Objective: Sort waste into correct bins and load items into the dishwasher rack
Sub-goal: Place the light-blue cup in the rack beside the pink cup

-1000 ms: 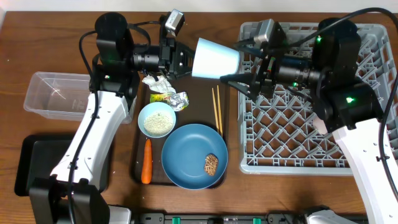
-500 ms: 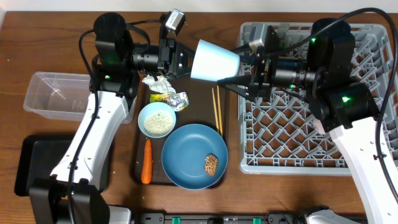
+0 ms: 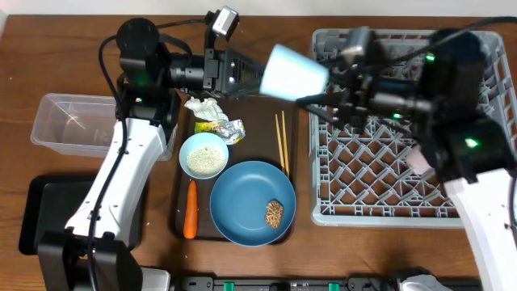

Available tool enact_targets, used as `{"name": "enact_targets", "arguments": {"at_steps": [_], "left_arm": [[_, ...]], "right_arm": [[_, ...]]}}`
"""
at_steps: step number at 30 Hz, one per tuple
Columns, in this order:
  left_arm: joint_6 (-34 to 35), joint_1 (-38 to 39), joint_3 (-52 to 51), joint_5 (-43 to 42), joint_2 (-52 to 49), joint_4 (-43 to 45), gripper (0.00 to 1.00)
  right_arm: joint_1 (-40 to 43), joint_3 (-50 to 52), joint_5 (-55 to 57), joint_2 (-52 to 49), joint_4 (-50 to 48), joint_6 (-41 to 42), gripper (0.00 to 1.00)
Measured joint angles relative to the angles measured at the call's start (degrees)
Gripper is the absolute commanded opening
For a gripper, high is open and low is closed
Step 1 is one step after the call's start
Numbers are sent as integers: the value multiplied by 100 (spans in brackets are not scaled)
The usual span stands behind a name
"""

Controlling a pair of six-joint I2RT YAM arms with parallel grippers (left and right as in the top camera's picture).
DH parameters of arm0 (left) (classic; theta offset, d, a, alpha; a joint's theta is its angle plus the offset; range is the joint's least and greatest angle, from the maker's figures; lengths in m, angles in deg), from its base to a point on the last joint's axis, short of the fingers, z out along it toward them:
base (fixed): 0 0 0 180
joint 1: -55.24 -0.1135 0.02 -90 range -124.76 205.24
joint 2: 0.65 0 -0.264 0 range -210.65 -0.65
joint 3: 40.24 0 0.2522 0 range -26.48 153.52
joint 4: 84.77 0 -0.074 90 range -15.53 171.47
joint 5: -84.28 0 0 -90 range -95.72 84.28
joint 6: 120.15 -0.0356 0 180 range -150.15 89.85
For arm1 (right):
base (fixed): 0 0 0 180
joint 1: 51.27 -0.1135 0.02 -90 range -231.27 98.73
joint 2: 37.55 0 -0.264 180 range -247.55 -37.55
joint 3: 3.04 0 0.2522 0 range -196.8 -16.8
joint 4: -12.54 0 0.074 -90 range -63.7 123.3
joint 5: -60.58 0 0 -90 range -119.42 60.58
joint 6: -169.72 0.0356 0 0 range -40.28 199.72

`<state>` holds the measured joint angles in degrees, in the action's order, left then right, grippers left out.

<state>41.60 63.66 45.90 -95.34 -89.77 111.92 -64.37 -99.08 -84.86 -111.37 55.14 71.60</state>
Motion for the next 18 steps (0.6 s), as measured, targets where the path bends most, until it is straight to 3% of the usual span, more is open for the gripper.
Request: {"name": "enact_targets", "arguments": {"at_steps": [7, 12, 18], "left_arm": [[-2, -251, 0, 61, 0, 26, 61], [-2, -326, 0, 114, 0, 28, 61], [-4, -330, 0, 136, 0, 26, 61]], "right_arm": [[1176, -15, 1357, 647, 1550, 588, 53], [2249, -4, 2791, 627, 3049, 1023, 53], [3497, -2, 4201, 474, 3969, 1519, 56]]}}
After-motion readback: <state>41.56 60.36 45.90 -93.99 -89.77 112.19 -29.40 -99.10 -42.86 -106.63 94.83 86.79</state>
